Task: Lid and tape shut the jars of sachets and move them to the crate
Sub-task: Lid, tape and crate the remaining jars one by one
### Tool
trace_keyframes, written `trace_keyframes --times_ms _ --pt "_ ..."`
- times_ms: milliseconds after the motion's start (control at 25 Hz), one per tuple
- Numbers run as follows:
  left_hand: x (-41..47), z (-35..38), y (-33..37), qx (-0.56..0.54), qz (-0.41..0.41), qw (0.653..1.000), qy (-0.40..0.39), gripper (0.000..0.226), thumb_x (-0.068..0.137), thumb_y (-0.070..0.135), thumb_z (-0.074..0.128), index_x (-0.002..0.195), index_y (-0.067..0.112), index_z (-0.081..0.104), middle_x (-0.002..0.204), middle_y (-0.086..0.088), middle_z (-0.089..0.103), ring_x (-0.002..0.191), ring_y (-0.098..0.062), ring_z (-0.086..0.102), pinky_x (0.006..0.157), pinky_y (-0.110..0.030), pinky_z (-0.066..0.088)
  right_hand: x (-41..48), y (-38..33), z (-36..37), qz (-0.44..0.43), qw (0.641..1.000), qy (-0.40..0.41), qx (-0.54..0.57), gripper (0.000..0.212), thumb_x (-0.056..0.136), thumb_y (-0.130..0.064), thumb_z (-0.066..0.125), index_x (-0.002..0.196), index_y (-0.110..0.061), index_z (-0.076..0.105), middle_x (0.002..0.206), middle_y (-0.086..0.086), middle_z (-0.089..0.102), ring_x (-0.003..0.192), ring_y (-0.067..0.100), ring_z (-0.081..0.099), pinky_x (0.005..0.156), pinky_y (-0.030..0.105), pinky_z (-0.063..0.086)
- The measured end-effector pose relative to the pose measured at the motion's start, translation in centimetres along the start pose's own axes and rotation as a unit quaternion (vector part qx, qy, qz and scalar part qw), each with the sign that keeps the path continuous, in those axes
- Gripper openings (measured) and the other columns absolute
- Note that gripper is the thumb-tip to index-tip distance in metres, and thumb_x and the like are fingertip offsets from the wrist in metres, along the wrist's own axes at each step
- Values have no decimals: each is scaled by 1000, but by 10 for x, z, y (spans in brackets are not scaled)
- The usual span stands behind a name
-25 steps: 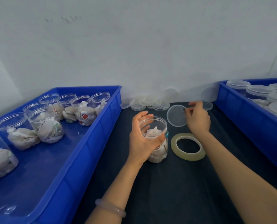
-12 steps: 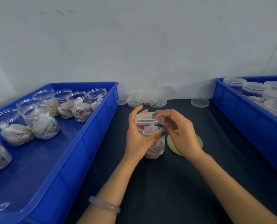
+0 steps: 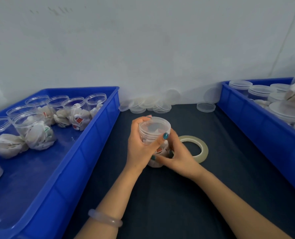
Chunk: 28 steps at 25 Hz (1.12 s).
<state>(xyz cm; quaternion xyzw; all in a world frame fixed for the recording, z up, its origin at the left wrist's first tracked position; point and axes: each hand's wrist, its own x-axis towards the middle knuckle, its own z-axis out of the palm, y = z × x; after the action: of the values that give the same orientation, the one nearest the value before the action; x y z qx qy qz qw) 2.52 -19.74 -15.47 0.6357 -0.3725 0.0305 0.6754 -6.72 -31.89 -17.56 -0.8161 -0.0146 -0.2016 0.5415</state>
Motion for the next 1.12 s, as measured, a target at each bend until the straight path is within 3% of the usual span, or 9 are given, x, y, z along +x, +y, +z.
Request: trace_keyframes --times_ms 200,320,480,640,760,840,920,1000,1120 --pt "-2 8 2 31 19 999 38 68 61 44 86 112 21 47 127 -1 57 120 -15 57 96 -36 52 2 4 13 12 997 57 -43 92 72 -35 84 142 -44 25 124 -24 61 110 -4 62 82 11 49" --pt "-2 7 7 0 -26 999 33 64 60 52 83 105 26 47 110 12 61 105 -6 63 81 -22 53 -2 -5 12 -18 987 130 -90 93 65 -46 81 143 -46 31 126 -19 58 112 0 59 85 21 52" --pt "5 -2 11 -43 -63 997 12 54 71 50 84 106 22 54 96 17 66 88 3 65 69 -11 50 -6 -19 13 8 960 185 -212 99 58 -67 71 145 -44 28 120 -15 46 98 5 59 77 34 56" --pt "5 -2 15 -54 -90 994 12 53 69 61 74 111 29 66 106 22 69 101 3 65 75 -11 50 -4 -25 20 2 890 231 -394 98 61 -63 73 145 -36 30 117 -6 46 83 13 61 54 26 42" --pt "4 -1 19 -64 -108 992 -8 52 72 66 69 116 38 66 112 26 69 107 8 62 82 -9 48 -2 -22 17 -43 842 264 -469 92 66 -54 77 144 -26 38 123 -1 51 94 18 63 56 25 42" --pt "5 -2 18 -75 -123 989 -40 49 84 67 62 125 40 63 120 22 68 115 3 61 96 -19 47 -2 -21 12 -45 847 249 -467 92 67 -54 75 145 -26 35 130 -2 53 105 20 61 64 31 50" --pt "8 -6 16 -64 -133 987 -61 55 82 62 55 133 40 59 125 18 67 119 2 59 105 -27 42 -2 -21 7 -20 881 213 -422 96 66 -56 72 148 -28 29 134 -6 54 113 18 59 70 34 53" --pt "11 -12 16 -25 -129 988 -86 65 82 63 55 141 36 53 132 16 63 122 6 54 108 -26 40 -2 -22 3 6 904 185 -386 100 67 -56 74 151 -31 26 136 -9 53 116 15 57 74 34 53" --pt "11 -19 14 23 -98 988 -118 59 91 62 55 145 43 45 150 19 44 138 6 38 114 -30 34 -3 -25 2 -3 913 171 -370 100 67 -57 75 151 -31 26 136 -10 52 115 12 57 75 32 52"
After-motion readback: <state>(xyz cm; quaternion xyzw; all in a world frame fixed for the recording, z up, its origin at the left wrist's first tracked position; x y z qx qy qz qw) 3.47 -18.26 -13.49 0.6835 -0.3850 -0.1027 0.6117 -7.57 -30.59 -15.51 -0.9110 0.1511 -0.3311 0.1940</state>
